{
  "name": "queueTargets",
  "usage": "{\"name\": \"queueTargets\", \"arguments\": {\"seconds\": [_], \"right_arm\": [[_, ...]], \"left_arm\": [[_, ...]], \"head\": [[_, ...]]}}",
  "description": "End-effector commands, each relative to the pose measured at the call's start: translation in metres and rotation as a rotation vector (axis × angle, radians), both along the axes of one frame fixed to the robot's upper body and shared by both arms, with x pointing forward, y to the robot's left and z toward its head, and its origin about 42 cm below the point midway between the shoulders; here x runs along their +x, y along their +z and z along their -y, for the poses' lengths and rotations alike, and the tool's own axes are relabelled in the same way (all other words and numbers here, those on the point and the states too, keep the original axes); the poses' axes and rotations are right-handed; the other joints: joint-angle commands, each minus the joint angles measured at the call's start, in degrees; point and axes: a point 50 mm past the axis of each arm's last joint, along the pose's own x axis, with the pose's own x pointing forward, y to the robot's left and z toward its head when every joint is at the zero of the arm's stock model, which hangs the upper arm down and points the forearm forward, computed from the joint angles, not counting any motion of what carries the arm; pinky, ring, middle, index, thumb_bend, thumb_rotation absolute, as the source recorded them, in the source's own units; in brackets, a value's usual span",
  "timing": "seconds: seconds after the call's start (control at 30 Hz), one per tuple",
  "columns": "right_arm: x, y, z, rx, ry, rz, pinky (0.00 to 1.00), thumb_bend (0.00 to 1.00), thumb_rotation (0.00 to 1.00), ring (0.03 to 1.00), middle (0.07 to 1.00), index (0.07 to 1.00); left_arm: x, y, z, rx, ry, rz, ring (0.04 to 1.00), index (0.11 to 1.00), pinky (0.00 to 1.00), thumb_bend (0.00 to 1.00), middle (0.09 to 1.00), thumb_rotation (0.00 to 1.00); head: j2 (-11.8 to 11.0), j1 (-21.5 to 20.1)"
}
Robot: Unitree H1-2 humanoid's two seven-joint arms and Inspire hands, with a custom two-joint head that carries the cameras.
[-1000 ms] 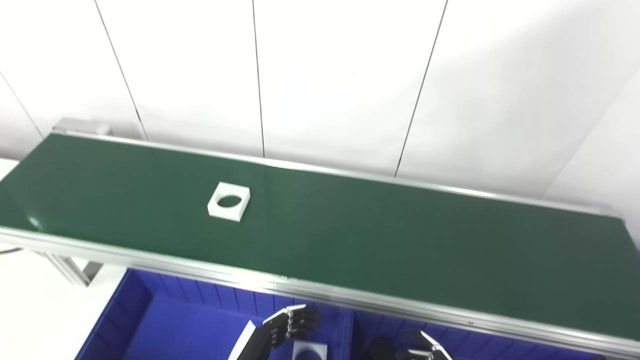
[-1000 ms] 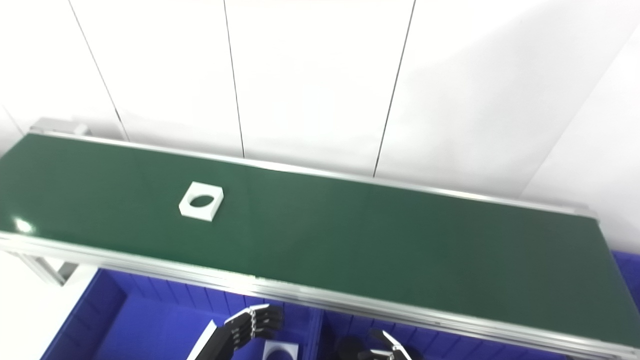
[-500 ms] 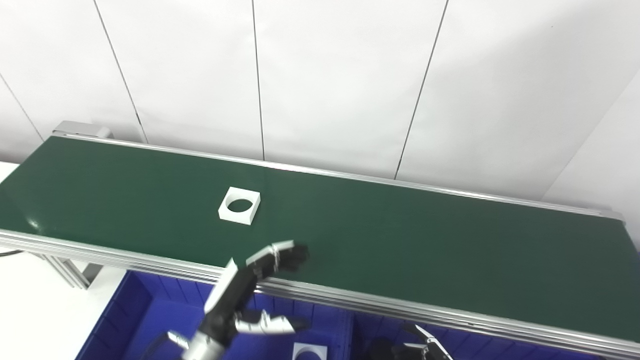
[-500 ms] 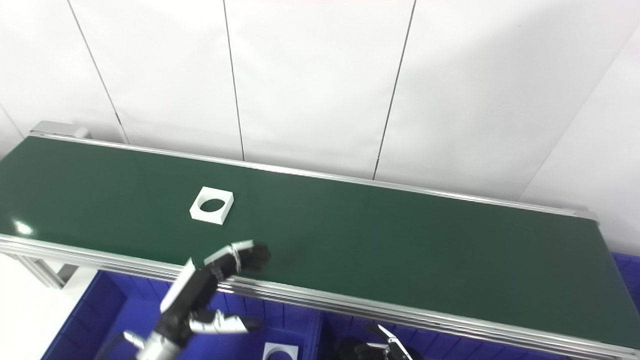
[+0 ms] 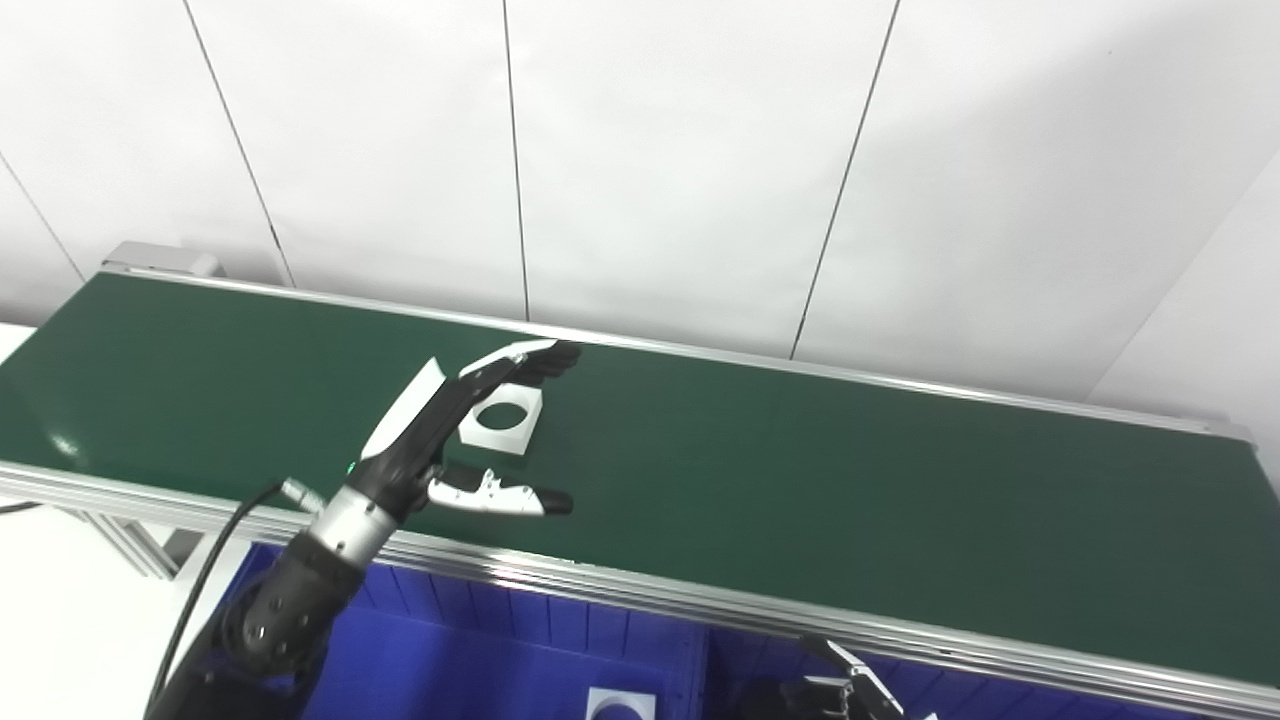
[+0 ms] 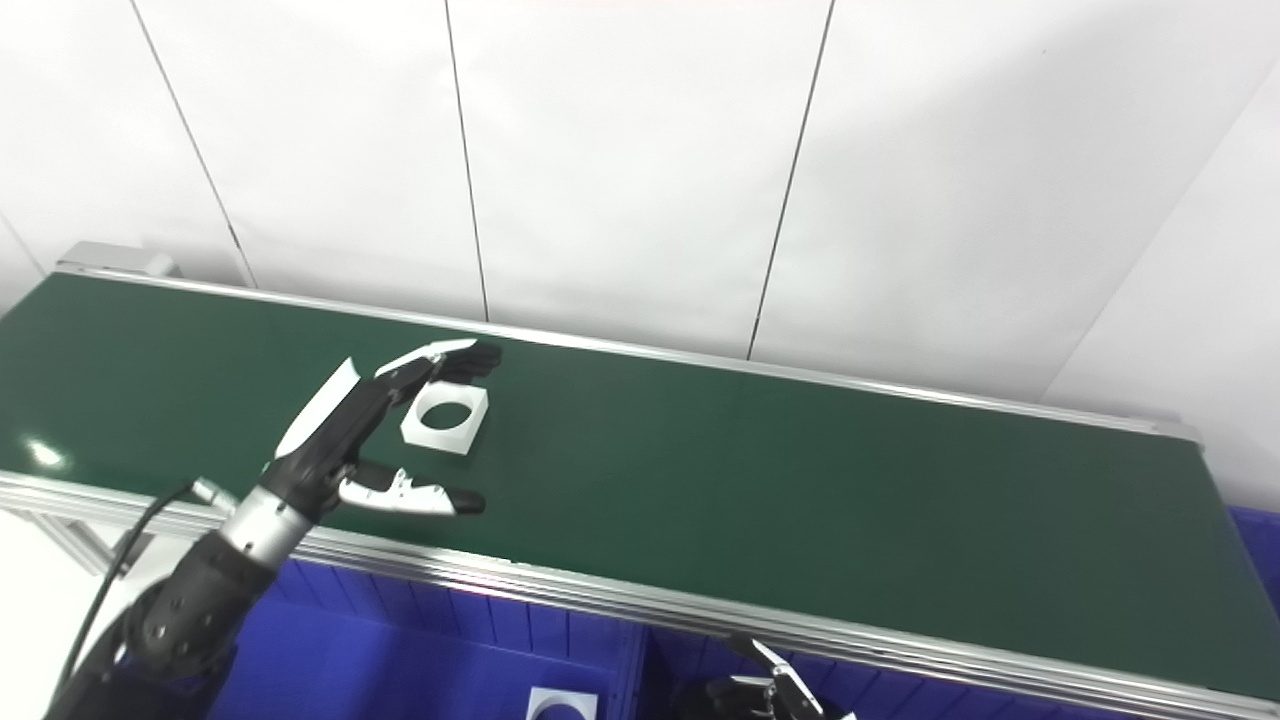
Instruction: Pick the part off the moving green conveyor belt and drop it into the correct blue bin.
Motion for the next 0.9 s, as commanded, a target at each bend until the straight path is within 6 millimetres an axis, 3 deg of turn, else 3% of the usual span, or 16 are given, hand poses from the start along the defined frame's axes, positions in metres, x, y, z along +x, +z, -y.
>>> {"name": "queueTargets", "arguments": {"seconds": [0.0, 0.1, 0.27, 0.43, 0.87], "right_arm": [[0.004, 0.011, -0.003, 0.016, 0.012, 0.094, 0.58, 0.75, 0.32, 0.642, 0.652, 0.824], [0.005, 0.011, -0.003, 0.016, 0.013, 0.100, 0.58, 0.76, 0.32, 0.642, 0.651, 0.820], [0.004, 0.011, -0.002, 0.030, 0.019, 0.105, 0.58, 0.76, 0.34, 0.640, 0.652, 0.824], [0.004, 0.011, -0.002, 0.033, 0.021, 0.107, 0.58, 0.76, 0.35, 0.639, 0.655, 0.827], [0.001, 0.012, -0.003, 0.047, 0.031, 0.111, 0.58, 0.76, 0.37, 0.643, 0.659, 0.831]], "left_arm": [[0.019, 0.022, -0.010, 0.067, 0.002, 0.050, 0.811, 0.822, 0.77, 0.79, 0.829, 0.35], [0.036, 0.025, -0.016, 0.129, 0.005, 0.046, 0.821, 0.828, 0.75, 0.80, 0.847, 0.29], [0.063, 0.028, -0.020, 0.272, 0.039, -0.008, 0.883, 0.862, 0.84, 0.80, 0.892, 0.33], [0.084, 0.025, -0.019, 0.375, 0.066, -0.034, 0.908, 0.868, 0.84, 0.82, 0.910, 0.27], [0.117, 0.006, -0.013, 0.549, 0.109, -0.113, 0.959, 0.881, 0.91, 0.87, 0.958, 0.23]], "head": [[0.1, 0.0], [0.1, 0.2], [0.1, 0.2], [0.5, 0.3], [1.1, 0.2]]}}
